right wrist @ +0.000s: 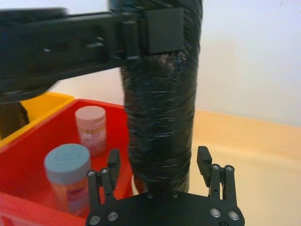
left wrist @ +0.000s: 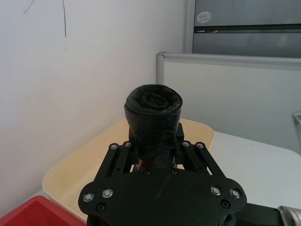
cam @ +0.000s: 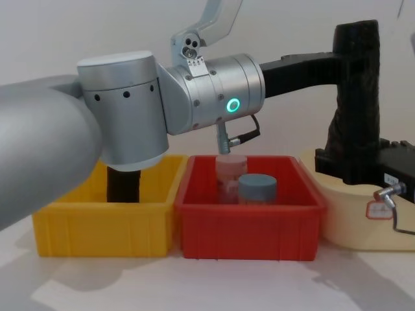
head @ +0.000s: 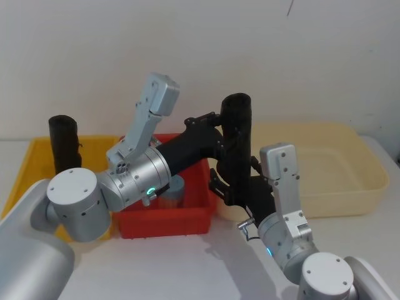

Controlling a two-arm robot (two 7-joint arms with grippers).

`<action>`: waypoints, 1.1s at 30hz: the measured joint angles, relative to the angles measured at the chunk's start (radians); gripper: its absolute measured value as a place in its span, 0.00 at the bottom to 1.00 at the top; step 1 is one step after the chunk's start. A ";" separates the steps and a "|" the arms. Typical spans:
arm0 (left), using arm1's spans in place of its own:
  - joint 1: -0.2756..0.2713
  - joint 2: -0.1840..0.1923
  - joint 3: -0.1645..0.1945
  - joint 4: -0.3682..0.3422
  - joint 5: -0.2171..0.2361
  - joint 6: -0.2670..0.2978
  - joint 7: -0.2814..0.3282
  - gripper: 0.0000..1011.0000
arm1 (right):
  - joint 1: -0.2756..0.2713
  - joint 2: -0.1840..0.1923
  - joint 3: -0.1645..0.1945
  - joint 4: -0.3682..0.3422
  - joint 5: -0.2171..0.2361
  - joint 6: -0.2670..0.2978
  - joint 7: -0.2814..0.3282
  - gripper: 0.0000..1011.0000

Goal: Pick up the garbage bag with the one hand and transfer it to the other hand.

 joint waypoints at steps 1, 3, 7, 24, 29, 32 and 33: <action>0.000 0.000 0.000 0.000 0.000 0.000 0.000 0.38 | 0.007 -0.006 0.004 0.007 -0.002 0.007 -0.005 0.99; 0.000 0.000 0.000 0.000 0.000 0.000 0.000 0.38 | 0.016 -0.012 0.009 0.018 -0.003 0.015 -0.011 0.99; 0.000 0.000 0.000 0.000 0.000 0.000 0.000 0.38 | 0.029 -0.023 0.017 0.031 -0.004 0.026 -0.019 0.99; 0.000 0.000 0.000 0.000 0.000 0.000 0.000 0.38 | 0.031 -0.048 0.057 0.003 0.030 0.074 -0.001 0.56; 0.000 0.000 0.000 0.000 0.000 0.000 0.000 0.38 | 0.018 -0.048 0.060 -0.028 0.038 0.090 0.015 0.56; 0.000 0.000 0.000 0.000 0.000 0.000 0.000 0.38 | 0.007 -0.047 0.060 -0.049 0.044 0.101 0.026 0.56; 0.000 0.000 0.000 0.000 0.000 0.000 0.000 0.38 | 0.003 -0.047 0.060 -0.060 0.046 0.107 0.031 0.56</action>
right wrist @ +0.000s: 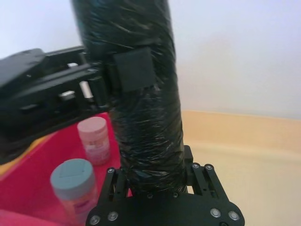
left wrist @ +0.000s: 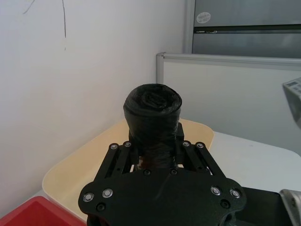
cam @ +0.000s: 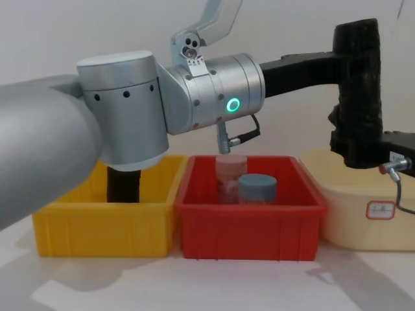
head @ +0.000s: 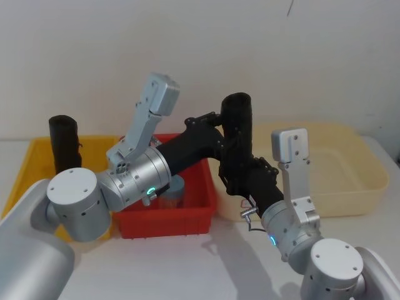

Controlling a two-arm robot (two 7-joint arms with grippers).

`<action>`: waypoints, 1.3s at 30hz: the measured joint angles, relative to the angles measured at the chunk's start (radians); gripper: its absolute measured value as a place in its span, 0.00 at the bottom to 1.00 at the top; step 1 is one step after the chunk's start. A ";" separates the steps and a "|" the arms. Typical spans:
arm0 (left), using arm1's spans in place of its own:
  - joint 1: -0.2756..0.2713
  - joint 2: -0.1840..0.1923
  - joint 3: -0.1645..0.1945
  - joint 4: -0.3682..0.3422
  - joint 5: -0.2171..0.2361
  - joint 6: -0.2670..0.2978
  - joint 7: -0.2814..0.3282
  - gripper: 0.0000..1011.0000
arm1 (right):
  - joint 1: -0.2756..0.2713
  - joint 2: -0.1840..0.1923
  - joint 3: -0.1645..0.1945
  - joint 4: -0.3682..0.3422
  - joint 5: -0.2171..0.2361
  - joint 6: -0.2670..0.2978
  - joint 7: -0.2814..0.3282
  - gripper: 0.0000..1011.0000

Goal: Pick up the garbage bag with the one hand and transfer it to the other hand.

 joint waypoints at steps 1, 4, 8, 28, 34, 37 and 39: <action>0.000 0.000 0.000 0.000 0.000 0.000 0.000 0.38 | -0.004 0.000 0.000 -0.007 0.001 0.003 0.003 0.56; 0.000 0.000 0.000 0.000 0.000 0.000 0.000 0.38 | -0.014 0.001 -0.001 -0.028 0.006 0.017 0.013 0.56; 0.000 0.000 0.000 0.000 0.000 0.000 0.000 0.38 | -0.028 0.001 -0.002 -0.054 0.011 0.031 0.025 0.56; 0.000 0.000 0.000 0.000 0.000 0.000 0.000 0.38 | -0.056 -0.008 0.001 -0.097 0.019 0.058 0.063 0.56; 0.000 0.000 0.000 0.000 0.000 0.000 0.001 0.38 | -0.050 -0.014 0.002 -0.087 0.016 0.057 0.068 0.56; 0.000 0.000 0.000 0.000 0.000 0.000 0.001 0.40 | -0.044 -0.019 0.001 -0.078 0.013 0.056 0.070 0.56; 0.000 0.000 0.000 0.000 0.000 0.000 0.001 0.44 | -0.042 -0.021 0.000 -0.073 0.011 0.055 0.072 0.56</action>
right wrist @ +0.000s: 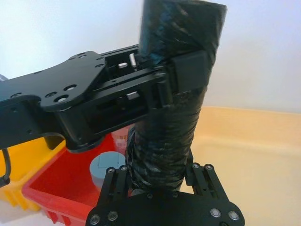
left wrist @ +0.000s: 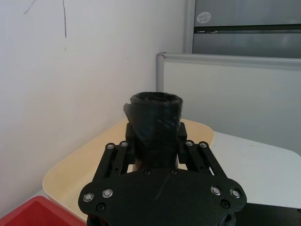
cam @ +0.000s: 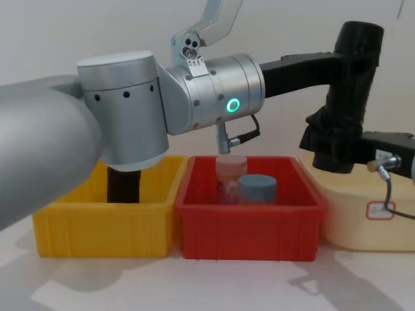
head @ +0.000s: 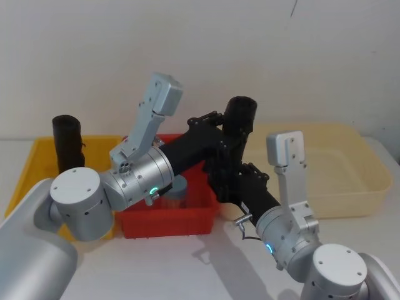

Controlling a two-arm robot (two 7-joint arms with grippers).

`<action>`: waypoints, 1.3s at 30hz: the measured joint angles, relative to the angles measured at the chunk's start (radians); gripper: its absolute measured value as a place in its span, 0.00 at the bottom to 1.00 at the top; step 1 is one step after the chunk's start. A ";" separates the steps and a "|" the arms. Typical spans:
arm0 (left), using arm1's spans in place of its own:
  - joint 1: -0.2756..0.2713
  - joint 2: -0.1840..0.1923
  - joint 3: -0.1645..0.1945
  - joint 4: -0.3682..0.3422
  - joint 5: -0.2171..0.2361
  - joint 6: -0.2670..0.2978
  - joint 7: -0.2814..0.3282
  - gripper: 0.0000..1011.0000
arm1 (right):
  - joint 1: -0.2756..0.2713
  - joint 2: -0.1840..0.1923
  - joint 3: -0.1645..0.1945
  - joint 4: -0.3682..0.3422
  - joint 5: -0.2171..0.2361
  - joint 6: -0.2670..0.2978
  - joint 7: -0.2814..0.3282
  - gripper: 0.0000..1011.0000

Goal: Pick up the garbage bag with the one hand and transfer it to the other hand.

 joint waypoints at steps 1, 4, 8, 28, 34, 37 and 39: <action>0.000 0.000 0.000 0.000 0.000 0.000 0.000 0.49 | 0.002 -0.002 -0.001 0.004 -0.002 -0.001 0.001 0.56; 0.000 0.000 0.000 0.000 0.000 0.000 0.000 0.58 | 0.006 -0.005 0.000 0.009 -0.004 -0.002 0.003 0.56; 0.000 0.000 0.000 0.000 0.000 0.000 0.000 0.69 | 0.010 -0.010 0.002 0.016 -0.008 -0.004 0.003 0.56; 0.000 0.000 0.000 0.000 0.000 0.000 -0.001 0.99 | 0.043 -0.041 0.064 0.051 0.009 0.004 -0.007 0.56; 0.000 0.000 0.000 0.000 0.000 0.000 -0.001 0.99 | 0.063 -0.057 0.100 0.069 0.023 0.016 -0.022 0.56; 0.000 0.000 0.000 0.000 0.000 0.000 -0.001 0.99 | 0.075 -0.064 0.117 0.081 0.028 0.022 -0.032 0.56; 0.000 0.000 0.000 0.000 0.000 0.000 -0.001 0.99 | 0.085 -0.069 0.131 0.090 0.032 0.027 -0.041 0.56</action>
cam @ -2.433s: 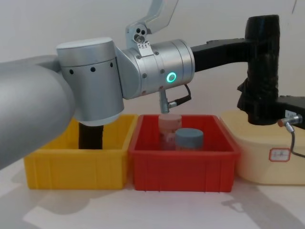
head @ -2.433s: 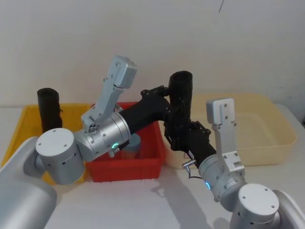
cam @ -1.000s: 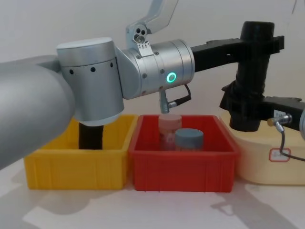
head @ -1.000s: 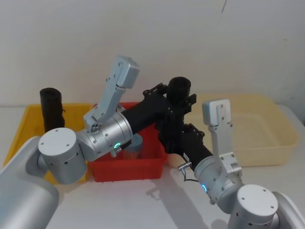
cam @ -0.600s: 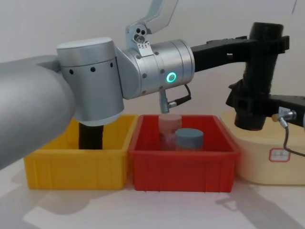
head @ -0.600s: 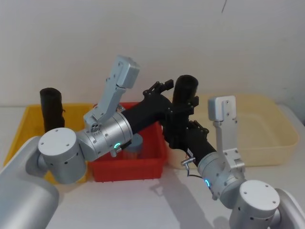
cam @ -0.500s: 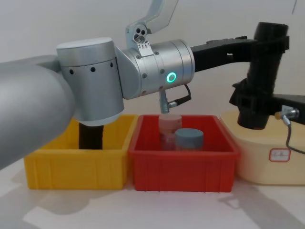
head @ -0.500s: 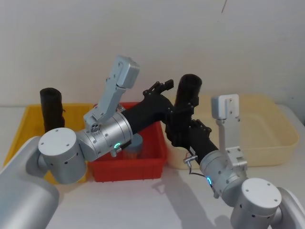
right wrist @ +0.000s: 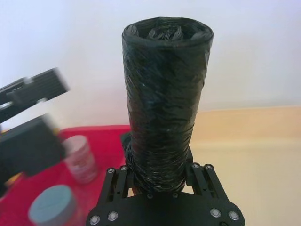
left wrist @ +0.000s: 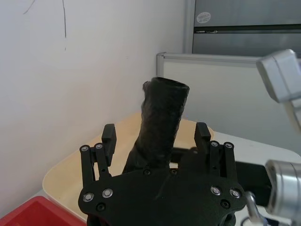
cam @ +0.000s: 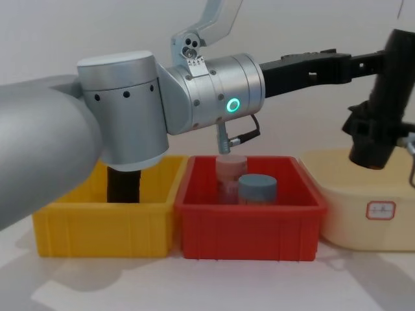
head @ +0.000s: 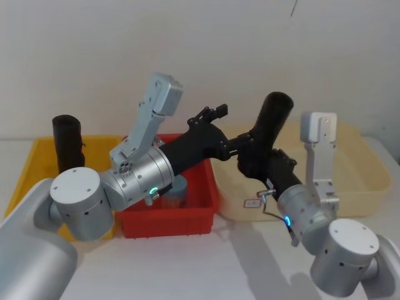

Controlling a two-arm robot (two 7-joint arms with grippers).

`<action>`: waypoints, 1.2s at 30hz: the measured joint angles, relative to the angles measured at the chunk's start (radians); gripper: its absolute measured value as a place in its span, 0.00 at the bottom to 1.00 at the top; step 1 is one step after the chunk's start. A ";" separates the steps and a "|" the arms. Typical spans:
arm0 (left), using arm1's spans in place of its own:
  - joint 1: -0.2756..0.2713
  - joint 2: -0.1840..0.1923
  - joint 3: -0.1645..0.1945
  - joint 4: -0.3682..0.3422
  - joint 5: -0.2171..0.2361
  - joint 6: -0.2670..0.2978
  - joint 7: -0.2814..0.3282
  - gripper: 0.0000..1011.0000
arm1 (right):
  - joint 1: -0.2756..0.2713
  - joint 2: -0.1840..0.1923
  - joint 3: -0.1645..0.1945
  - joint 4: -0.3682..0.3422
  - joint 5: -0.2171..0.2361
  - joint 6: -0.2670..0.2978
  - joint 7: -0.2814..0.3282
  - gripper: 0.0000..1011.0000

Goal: Pick up the garbage bag with the one hand and transfer it to the other hand.

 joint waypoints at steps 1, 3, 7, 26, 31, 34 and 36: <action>0.000 0.000 0.000 0.000 0.000 0.000 0.000 0.99 | 0.005 -0.002 0.007 0.005 0.001 0.002 -0.003 0.56; 0.000 0.000 0.000 0.000 0.000 0.000 0.000 0.99 | 0.017 -0.007 0.022 0.017 0.005 0.007 -0.013 0.56; 0.000 0.000 0.000 0.000 0.000 0.000 0.000 0.99 | 0.040 -0.015 0.049 0.040 0.014 0.019 -0.031 0.56; 0.000 0.000 0.000 0.000 0.000 0.000 0.000 0.99 | 0.213 -0.011 0.182 0.220 0.023 0.076 -0.133 0.89; 0.000 0.000 0.000 0.000 0.000 0.000 0.000 0.99 | 0.231 -0.002 0.189 0.234 0.012 0.076 -0.136 0.99; 0.000 0.000 0.000 0.000 0.000 0.000 0.000 0.99 | 0.237 0.002 0.190 0.235 0.006 0.073 -0.136 0.99; 0.000 0.000 0.000 0.000 0.000 0.000 0.000 0.99 | 0.240 0.005 0.191 0.235 0.002 0.070 -0.135 0.99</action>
